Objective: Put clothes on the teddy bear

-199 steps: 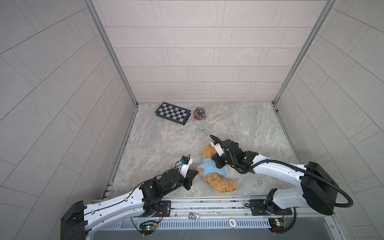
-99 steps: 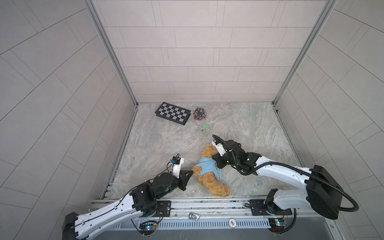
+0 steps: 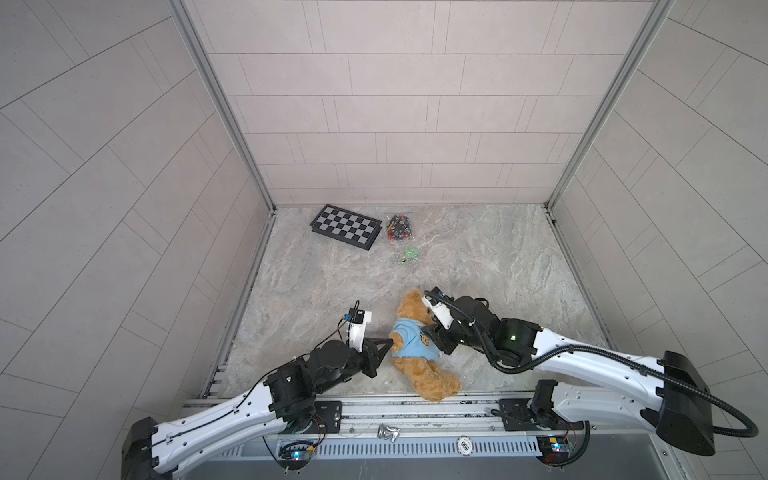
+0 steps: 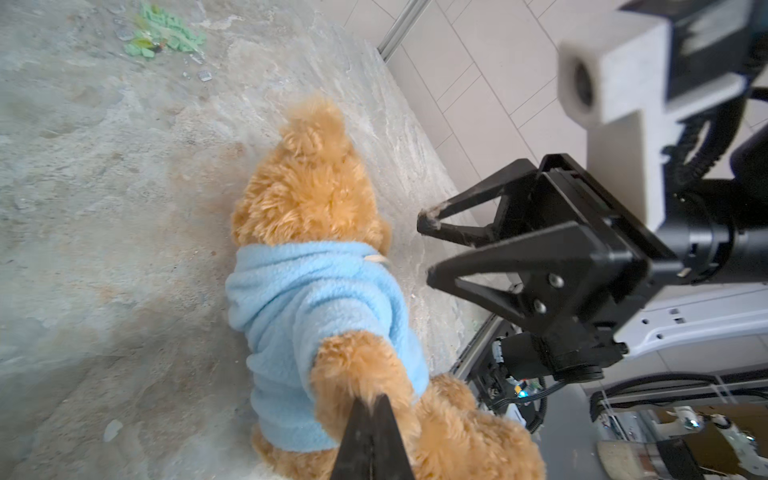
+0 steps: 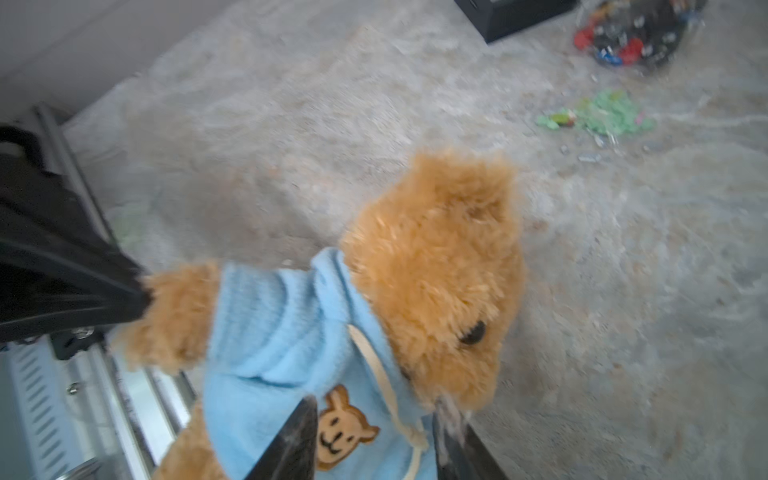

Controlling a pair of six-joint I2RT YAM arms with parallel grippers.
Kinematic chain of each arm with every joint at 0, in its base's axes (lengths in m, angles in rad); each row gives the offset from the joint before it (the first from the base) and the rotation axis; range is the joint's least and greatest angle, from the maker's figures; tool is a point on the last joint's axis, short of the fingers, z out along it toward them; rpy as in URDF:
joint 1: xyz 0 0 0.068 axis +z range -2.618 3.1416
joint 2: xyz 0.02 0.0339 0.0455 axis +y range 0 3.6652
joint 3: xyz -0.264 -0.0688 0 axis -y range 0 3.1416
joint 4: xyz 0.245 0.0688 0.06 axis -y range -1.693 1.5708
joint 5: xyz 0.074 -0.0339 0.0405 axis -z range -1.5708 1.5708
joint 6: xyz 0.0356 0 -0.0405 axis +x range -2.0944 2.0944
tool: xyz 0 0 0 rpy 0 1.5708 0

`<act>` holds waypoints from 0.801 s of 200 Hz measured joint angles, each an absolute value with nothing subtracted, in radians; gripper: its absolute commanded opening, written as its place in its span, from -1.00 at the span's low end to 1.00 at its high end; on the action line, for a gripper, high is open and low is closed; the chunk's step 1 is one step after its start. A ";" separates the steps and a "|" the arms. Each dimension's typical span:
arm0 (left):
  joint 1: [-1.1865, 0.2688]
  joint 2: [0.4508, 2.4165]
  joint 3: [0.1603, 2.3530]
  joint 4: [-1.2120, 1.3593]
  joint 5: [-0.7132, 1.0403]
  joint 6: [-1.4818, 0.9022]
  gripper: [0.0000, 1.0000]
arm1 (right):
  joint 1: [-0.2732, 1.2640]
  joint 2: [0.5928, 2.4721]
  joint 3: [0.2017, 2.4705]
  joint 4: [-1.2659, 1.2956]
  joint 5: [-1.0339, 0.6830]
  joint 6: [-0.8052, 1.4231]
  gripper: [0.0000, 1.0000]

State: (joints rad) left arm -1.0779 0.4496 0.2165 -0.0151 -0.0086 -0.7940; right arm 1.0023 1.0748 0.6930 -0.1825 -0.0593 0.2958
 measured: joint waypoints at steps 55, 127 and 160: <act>-1.037 0.524 0.281 -0.039 0.076 -0.845 -1.00 | 1.055 1.148 0.612 -0.017 -0.138 0.266 -0.02; -0.880 0.566 0.280 -0.030 0.200 -0.884 -1.00 | 1.143 1.222 0.521 0.138 -0.144 0.265 -0.13; -0.812 0.555 0.280 -0.043 0.251 -0.887 -1.00 | 1.152 1.301 0.518 0.201 -0.117 0.280 -0.85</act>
